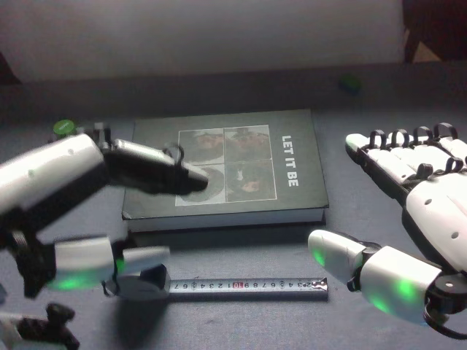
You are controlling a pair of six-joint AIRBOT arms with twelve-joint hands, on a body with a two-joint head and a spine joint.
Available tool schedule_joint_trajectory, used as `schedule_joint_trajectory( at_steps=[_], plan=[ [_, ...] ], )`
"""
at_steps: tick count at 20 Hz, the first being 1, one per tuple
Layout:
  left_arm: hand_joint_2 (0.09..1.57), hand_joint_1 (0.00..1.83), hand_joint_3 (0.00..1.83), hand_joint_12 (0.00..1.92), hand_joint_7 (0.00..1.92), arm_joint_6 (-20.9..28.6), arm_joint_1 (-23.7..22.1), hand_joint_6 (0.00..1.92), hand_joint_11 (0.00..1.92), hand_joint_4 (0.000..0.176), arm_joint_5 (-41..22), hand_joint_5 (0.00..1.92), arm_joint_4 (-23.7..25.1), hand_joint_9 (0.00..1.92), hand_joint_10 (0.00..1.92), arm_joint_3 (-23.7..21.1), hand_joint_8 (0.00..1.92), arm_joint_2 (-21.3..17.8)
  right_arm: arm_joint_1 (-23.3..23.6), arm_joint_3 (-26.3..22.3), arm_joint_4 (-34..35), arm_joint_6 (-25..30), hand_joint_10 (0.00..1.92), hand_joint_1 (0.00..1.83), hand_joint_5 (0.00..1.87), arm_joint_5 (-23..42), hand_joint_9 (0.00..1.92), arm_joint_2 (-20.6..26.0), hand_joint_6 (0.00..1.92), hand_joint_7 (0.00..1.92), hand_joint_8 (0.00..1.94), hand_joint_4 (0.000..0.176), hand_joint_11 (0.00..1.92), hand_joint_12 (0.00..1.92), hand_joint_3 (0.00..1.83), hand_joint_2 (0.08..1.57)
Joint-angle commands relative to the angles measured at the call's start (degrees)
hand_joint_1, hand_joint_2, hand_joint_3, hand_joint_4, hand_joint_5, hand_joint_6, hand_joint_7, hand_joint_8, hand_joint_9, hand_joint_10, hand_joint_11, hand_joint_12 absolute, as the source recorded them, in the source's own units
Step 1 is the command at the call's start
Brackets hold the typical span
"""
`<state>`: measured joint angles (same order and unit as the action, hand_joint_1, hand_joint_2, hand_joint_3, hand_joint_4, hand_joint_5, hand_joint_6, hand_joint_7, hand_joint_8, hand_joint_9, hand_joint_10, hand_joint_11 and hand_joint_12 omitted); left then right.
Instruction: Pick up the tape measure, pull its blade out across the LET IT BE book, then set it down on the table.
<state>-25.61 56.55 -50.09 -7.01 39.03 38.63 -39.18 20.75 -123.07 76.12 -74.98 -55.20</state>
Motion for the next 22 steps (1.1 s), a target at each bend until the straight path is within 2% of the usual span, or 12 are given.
schedule_joint_trajectory(
  at_steps=[1, 4, 9, 15, 22],
  plan=[
    [1.08, 1.19, 0.0, 0.46, 0.73, 1.66, 1.06, 0.0, 0.51, 0.0, -14.62, 0.69, 0.18, 0.68, 0.0, 1.27, 0.0, 1.73, 0.15, -0.28, -4.85, 0.38, 0.0, 0.05, 0.12, -4.58, 0.14, 0.03, 0.0, 0.17, 0.0, 0.0, 0.0, 0.53, 0.0, 1.15],
    [1.09, 1.19, 0.0, 0.46, 0.72, 3.15, 4.62, 0.0, 0.51, 0.0, -16.36, 0.69, 1.08, 0.68, 0.0, 4.56, 0.0, 5.46, 0.14, -0.29, -4.92, 0.52, 0.0, 0.05, 0.12, -4.68, 0.14, 0.0, 0.0, 0.17, 0.0, 0.0, 0.0, 0.53, 0.0, 1.15],
    [1.09, 1.2, 0.0, 0.46, 0.72, 5.39, 7.71, 0.0, 0.5, 0.0, -17.97, 0.67, 3.93, 0.67, 0.0, 8.35, 0.0, 8.38, 0.17, -0.29, -5.03, 0.77, 0.0, 0.04, 0.11, -4.83, 0.13, -0.01, 0.0, 0.16, 0.0, 0.0, 0.0, 0.54, 0.0, 1.15],
    [1.09, 1.21, 0.0, 0.47, 0.72, 6.03, 11.75, 0.01, 0.5, 0.0, -19.28, 0.69, 4.85, 0.66, 0.0, 10.74, 0.0, 9.81, 0.21, -0.29, -5.21, 0.93, 0.0, 0.04, 0.11, -4.91, 0.13, -0.07, 0.0, 0.16, 0.0, 0.0, 0.0, 0.54, 0.0, 1.15],
    [1.09, 1.21, 0.0, 0.47, 0.74, 6.58, 12.88, 0.01, 0.5, 0.0, -16.37, 0.7, 7.43, 0.68, 0.01, 13.37, 0.0, 10.48, 0.29, -0.29, -5.37, 1.03, 0.0, 0.04, 0.11, -4.97, 0.13, -0.1, 0.0, 0.16, 0.0, 0.0, 0.0, 0.54, 0.0, 1.15]
  ],
)
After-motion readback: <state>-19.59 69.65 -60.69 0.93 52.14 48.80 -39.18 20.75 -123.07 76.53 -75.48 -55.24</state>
